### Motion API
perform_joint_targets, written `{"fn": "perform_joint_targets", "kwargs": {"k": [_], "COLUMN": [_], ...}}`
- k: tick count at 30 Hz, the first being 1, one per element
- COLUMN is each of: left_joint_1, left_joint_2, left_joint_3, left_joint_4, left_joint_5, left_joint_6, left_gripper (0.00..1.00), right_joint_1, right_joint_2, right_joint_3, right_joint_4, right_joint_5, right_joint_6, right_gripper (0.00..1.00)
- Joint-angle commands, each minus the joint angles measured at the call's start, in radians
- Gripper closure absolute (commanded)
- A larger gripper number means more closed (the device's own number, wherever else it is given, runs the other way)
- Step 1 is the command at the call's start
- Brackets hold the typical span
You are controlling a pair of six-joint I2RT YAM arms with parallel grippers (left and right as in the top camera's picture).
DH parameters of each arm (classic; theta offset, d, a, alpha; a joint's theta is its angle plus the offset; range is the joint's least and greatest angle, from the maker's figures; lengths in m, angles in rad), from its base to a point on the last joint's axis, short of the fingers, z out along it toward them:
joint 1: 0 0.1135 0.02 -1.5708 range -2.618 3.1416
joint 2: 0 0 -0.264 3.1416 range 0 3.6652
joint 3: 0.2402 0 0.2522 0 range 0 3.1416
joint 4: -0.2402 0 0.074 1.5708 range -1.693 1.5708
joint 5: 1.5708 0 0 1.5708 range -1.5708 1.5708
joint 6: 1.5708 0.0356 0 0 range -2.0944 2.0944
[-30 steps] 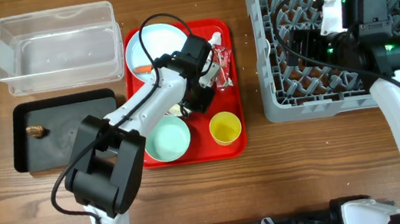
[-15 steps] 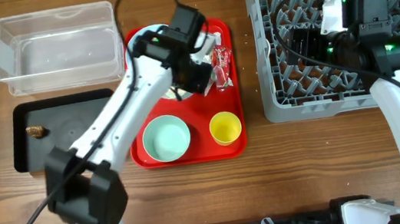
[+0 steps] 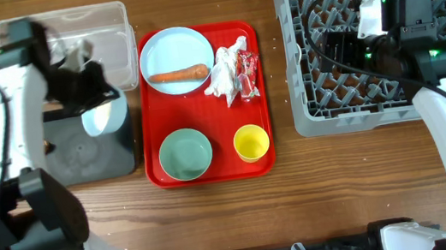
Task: Sort waste into correct bins and load items into the dishwasher rack
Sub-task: 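Tip the rice bowl over the black tray to pour out the rice, then return the empty rice bowl to the red tray with the left gripper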
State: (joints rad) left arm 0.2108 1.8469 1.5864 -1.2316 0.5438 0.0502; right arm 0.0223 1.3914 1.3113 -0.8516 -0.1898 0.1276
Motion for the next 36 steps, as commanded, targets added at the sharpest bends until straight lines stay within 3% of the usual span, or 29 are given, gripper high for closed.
{"fn": "perform_joint_targets", "kwargs": {"k": [1,8,14,22,28,36], "left_joint_1": [0.152,0.483,0.631,0.651,0.651,0.651], "left_joint_2": [-0.026,-0.026,-0.025,-0.024,-0.024,-0.024], "left_joint_3": [-0.119,-0.342,-0.405,-0.405,-0.405,-0.405], "left_joint_4": [0.016,0.092,0.099,0.102,0.102,0.130], "left_joint_5": [0.278,0.617,0.803,1.025,1.033,1.033], "left_joint_6": [0.159,0.330,0.339,0.334,0.230,0.203], "left_gripper": [0.96,0.96,0.96,0.96,0.96,0.96], "right_joint_1": [-0.004,-0.004,-0.004,-0.004,-0.004,-0.004], "right_joint_2": [0.010,0.010,0.010,0.010,0.010,0.010], "right_joint_3": [0.019,0.019,0.019,0.019,0.019,0.019], "right_joint_4": [0.002,0.002,0.002,0.000,-0.003,-0.005], "right_joint_5": [0.009,0.005,-0.018,-0.021,-0.021,-0.021], "right_joint_6": [0.006,0.014,0.014,0.014,0.014,0.014], "right_gripper": [0.00,0.01,0.01,0.01,0.01,0.00]}}
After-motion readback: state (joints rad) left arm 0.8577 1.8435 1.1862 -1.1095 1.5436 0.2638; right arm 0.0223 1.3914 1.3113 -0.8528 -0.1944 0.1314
